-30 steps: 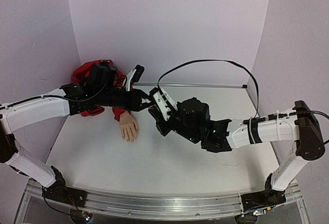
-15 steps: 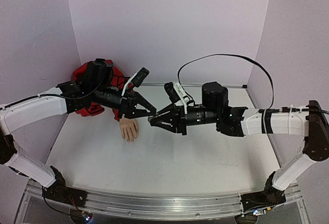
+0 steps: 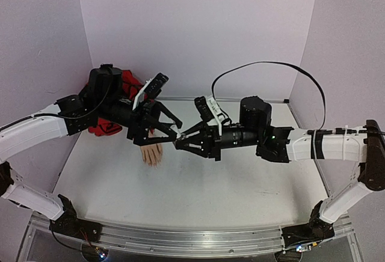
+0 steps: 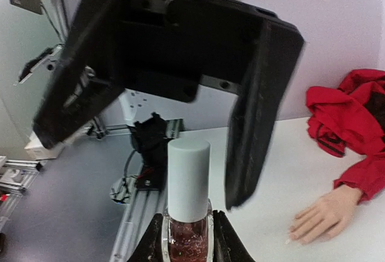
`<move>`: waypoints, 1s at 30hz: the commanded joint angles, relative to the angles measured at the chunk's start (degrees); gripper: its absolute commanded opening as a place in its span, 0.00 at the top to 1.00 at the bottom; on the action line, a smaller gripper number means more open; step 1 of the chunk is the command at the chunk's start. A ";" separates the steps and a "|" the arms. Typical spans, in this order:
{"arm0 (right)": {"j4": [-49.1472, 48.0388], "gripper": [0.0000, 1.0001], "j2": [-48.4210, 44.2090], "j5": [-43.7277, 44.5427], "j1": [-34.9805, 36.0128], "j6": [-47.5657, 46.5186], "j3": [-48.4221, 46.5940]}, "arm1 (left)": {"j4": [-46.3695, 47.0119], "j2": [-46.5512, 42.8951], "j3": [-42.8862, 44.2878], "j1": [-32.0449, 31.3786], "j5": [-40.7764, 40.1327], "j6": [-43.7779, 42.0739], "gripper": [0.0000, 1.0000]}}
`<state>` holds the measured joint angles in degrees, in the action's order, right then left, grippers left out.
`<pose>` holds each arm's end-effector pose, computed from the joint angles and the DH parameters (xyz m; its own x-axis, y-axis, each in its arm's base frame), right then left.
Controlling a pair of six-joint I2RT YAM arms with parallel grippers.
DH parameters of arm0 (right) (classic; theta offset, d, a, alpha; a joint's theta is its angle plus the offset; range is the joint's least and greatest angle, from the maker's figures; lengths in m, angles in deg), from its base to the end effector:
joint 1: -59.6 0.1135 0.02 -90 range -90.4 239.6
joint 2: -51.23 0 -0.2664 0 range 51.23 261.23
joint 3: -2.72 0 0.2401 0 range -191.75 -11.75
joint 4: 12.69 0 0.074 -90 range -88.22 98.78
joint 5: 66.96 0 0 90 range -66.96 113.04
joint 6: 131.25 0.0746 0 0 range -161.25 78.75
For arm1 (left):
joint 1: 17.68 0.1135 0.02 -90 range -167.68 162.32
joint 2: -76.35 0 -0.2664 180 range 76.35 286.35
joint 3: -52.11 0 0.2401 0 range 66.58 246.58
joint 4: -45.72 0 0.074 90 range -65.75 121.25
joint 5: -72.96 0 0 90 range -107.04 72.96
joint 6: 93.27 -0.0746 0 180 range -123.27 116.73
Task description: Paint the nails
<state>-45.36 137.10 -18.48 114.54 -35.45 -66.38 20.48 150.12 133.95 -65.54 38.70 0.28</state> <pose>0.1638 0.3195 0.3455 0.0576 0.2138 -0.9752 -0.9900 -0.1139 -0.0835 0.1516 -0.2594 0.3687 -0.2563 0.2313 -0.9385 0.9332 -0.1939 -0.3027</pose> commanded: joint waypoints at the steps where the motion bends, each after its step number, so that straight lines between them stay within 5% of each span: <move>1: -1.50 1.00 -2.77 19.18 0.36 -9.07 1.23 | -1.86 -4.62 -0.29 0.13 -16.43 5.35 0.19; 6: -2.96 1.00 -0.63 39.98 3.41 -10.99 0.53 | -6.17 -2.64 1.94 0.15 -33.31 14.15 0.23; 11: -4.79 1.00 3.47 52.82 7.54 -13.26 -2.42 | -4.85 0.44 2.88 0.04 -34.29 17.14 0.37; 20: -5.94 1.00 7.16 58.57 10.36 -15.29 -5.22 | -2.51 2.99 3.42 -0.12 -34.80 17.70 0.71; 26: -7.92 1.00 7.38 61.43 10.81 -15.17 -4.86 | -2.51 2.96 2.62 -0.40 -35.40 18.13 0.62; 30: -8.50 1.00 7.94 61.69 10.99 -15.21 -5.32 | -2.34 3.04 2.71 -0.49 -35.58 17.93 0.68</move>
<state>-48.07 144.73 40.51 125.07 -50.27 -68.28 15.26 153.42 134.11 -65.71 3.73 18.25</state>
